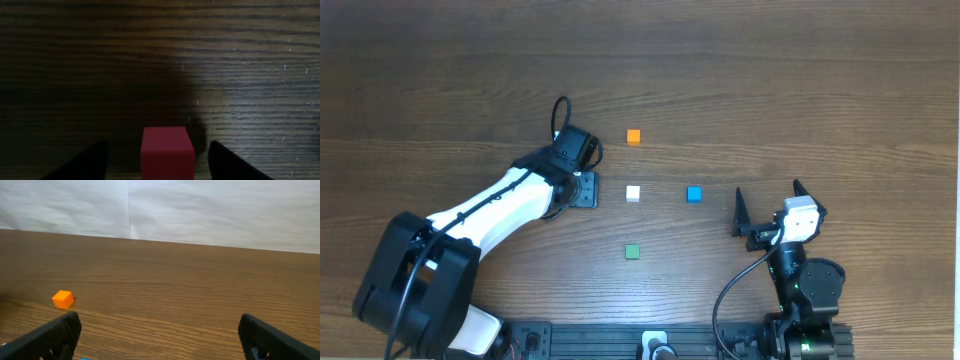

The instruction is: Stack Cubes

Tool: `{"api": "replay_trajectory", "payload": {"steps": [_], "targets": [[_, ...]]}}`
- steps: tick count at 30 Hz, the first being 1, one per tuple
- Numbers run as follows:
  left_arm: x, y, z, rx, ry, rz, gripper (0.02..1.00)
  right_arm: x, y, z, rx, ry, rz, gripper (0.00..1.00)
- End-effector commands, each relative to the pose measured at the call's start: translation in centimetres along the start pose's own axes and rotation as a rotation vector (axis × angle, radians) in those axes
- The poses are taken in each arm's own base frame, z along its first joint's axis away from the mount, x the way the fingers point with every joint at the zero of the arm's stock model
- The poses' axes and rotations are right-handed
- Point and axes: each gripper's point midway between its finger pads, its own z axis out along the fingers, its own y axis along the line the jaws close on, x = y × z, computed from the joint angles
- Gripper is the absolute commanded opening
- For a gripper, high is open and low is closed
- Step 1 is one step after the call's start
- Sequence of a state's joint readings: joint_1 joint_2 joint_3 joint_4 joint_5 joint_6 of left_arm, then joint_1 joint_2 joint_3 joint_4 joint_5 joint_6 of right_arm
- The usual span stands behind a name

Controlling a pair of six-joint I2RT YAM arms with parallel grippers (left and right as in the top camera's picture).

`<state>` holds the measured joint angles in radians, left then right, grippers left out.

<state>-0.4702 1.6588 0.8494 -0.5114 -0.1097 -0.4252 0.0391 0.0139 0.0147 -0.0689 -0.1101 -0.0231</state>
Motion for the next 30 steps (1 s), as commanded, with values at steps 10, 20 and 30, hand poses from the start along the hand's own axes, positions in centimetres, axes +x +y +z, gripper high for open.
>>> {"api": "replay_trajectory", "payload": {"steps": [10,20,30], "targets": [[-0.7,-0.2,-0.1,-0.004,-0.017,-0.023,0.400,0.2,0.0,0.0,0.000,0.000,-0.001,0.991],[-0.7,-0.2,-0.1,-0.004,-0.017,-0.028,0.231,0.2,0.0,0.0,0.000,0.000,-0.001,0.993],[-3.4,-3.5,-5.5,-0.015,-0.022,-0.097,0.126,0.2,0.0,0.0,0.000,0.000,-0.001,0.993]]}}
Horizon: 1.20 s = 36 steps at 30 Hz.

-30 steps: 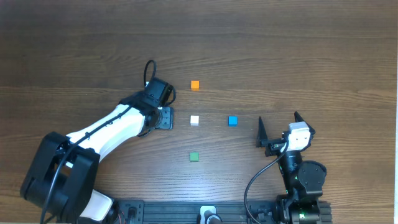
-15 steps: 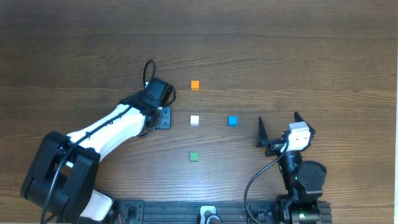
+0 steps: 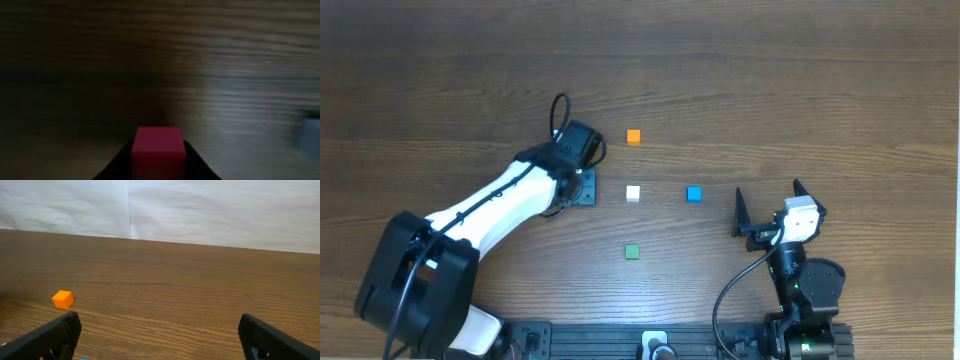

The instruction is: Stack Cubes

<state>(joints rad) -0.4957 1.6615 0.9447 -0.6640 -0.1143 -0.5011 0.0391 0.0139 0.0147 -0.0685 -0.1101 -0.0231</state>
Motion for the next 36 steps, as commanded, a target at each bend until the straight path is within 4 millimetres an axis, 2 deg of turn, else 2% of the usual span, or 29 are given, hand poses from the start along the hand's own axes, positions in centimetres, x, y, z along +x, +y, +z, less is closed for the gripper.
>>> {"api": "replay_trajectory", "payload": {"steps": [1,3,6,8,11,19,36], "targets": [[-3.4,-3.7,-4.9,0.020,-0.080,-0.052,0.088,0.2,0.0,0.0,0.000,0.000,-0.001,0.996],[-3.9,-5.4,-6.6,0.043,-0.096,-0.055,0.060,0.2,0.0,0.0,0.000,0.000,-0.001,0.993],[-4.3,-7.7,-7.9,0.074,-0.114,-0.037,0.045,0.2,0.0,0.0,0.000,0.000,-0.001,0.991],[-4.2,-9.0,-8.1,0.086,-0.115,-0.033,0.045,0.2,0.0,0.0,0.000,0.000,-0.001,0.993],[-3.4,-10.2,-7.2,0.083,-0.090,-0.044,0.042,0.2,0.0,0.0,0.000,0.000,-0.001,0.993],[-1.1,-11.5,-3.8,0.023,-0.012,-0.044,0.040,0.2,0.0,0.0,0.000,0.000,-0.001,0.993],[-0.8,-11.5,-1.9,-0.010,0.009,-0.037,0.040,0.2,0.0,0.0,0.000,0.000,-0.001,0.993]]}}
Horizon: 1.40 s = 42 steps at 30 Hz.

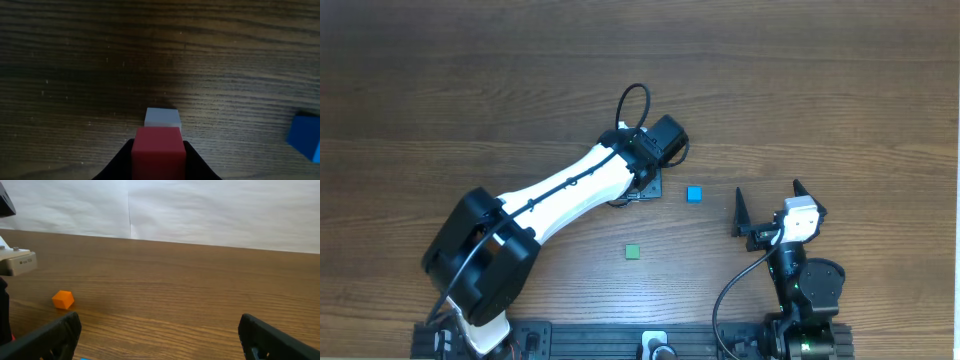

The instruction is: Stack Cubes

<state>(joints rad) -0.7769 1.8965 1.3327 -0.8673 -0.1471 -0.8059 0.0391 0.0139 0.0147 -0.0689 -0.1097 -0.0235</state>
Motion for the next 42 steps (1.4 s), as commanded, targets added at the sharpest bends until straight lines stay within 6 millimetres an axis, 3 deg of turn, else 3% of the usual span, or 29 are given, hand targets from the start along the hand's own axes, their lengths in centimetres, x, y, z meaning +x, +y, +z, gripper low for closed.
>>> {"api": "replay_trajectory", "payload": {"steps": [1,28,32,36,42], "targets": [[-0.3,0.0,0.3,-0.013,-0.010,-0.013,0.040,0.3,0.0,0.0,0.000,0.000,-0.001,0.993],[0.0,-0.3,2.0,-0.025,0.013,-0.010,0.040,0.2,0.0,0.0,0.000,0.000,-0.001,0.993],[0.0,-0.3,2.0,-0.024,0.012,-0.010,0.165,0.2,0.0,0.0,0.000,0.000,-0.001,0.991],[0.0,-0.3,2.0,-0.021,0.015,-0.010,0.397,0.2,0.0,0.0,0.000,0.000,-0.001,0.993],[0.1,-0.4,2.0,-0.019,0.017,-0.010,0.555,0.2,0.0,0.0,0.000,0.000,0.000,0.993]]}}
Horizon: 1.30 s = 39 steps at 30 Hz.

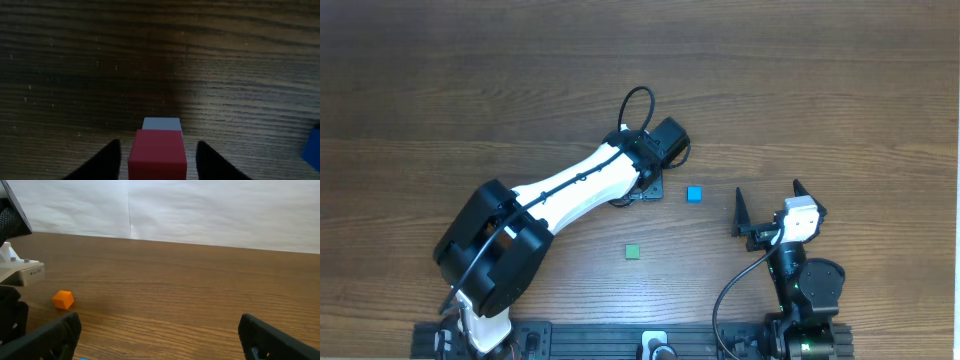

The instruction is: Stack Cubes

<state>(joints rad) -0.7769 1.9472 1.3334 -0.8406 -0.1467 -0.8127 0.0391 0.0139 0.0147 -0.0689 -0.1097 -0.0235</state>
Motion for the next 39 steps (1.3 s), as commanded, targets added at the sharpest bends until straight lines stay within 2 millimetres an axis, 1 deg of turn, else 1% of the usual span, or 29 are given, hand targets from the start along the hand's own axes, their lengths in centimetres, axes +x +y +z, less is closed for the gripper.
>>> {"api": "replay_trajectory", "payload": {"steps": [1,4,5,7,8,11,13,16,20,22,25,30,32,34,39], "targets": [[-0.1,-0.2,0.3,-0.003,0.001,-0.006,0.577,0.2,0.0,0.0,0.000,0.000,-0.001,0.993],[-0.3,-0.2,0.2,-0.002,-0.005,-0.008,0.652,0.2,0.0,0.0,0.000,0.000,-0.001,0.991],[-0.5,-0.2,0.1,-0.001,-0.014,-0.010,0.680,0.2,0.0,0.0,0.000,0.000,0.000,0.991],[-1.4,-0.1,-0.4,-0.001,-0.044,-0.020,0.702,0.2,0.0,0.0,0.000,0.000,-0.001,0.993],[-2.7,-0.1,-1.2,0.004,-0.072,-0.033,0.720,0.2,0.0,0.0,0.000,0.000,-0.001,0.993],[-5.2,-0.2,-2.8,0.025,-0.113,-0.046,0.737,0.2,0.0,0.0,0.000,0.000,0.000,0.993],[-6.9,0.0,-3.5,0.038,-0.135,-0.056,0.746,0.2,0.0,0.0,0.000,0.000,-0.001,0.993],[-9.5,0.6,-3.8,0.048,-0.152,-0.077,0.746,0.2,0.0,0.0,0.000,0.000,0.000,0.993],[-12.4,0.7,-3.1,0.048,-0.173,-0.064,0.720,0.2,0.0,0.0,0.000,0.000,-0.001,0.993],[-13.0,0.4,-2.6,0.052,-0.168,-0.051,0.715,0.2,0.0,0.0,0.000,0.000,-0.001,0.993],[-13.2,-0.2,-1.5,0.059,-0.151,-0.029,0.711,0.2,0.0,0.0,0.000,0.000,-0.001,0.993],[-12.4,-0.3,0.8,0.044,-0.100,-0.019,0.693,0.2,0.0,0.0,0.000,0.000,-0.001,0.993],[-12.1,-0.3,1.5,0.036,-0.089,-0.017,0.687,0.3,0.0,0.0,0.000,0.000,0.000,0.993],[-11.9,-0.4,2.0,0.032,-0.077,-0.013,0.680,0.2,0.0,0.0,0.000,0.000,-0.001,0.993],[-11.9,-0.5,2.7,0.032,-0.075,-0.013,0.663,0.2,0.0,0.0,0.000,0.000,-0.001,0.991]]}}
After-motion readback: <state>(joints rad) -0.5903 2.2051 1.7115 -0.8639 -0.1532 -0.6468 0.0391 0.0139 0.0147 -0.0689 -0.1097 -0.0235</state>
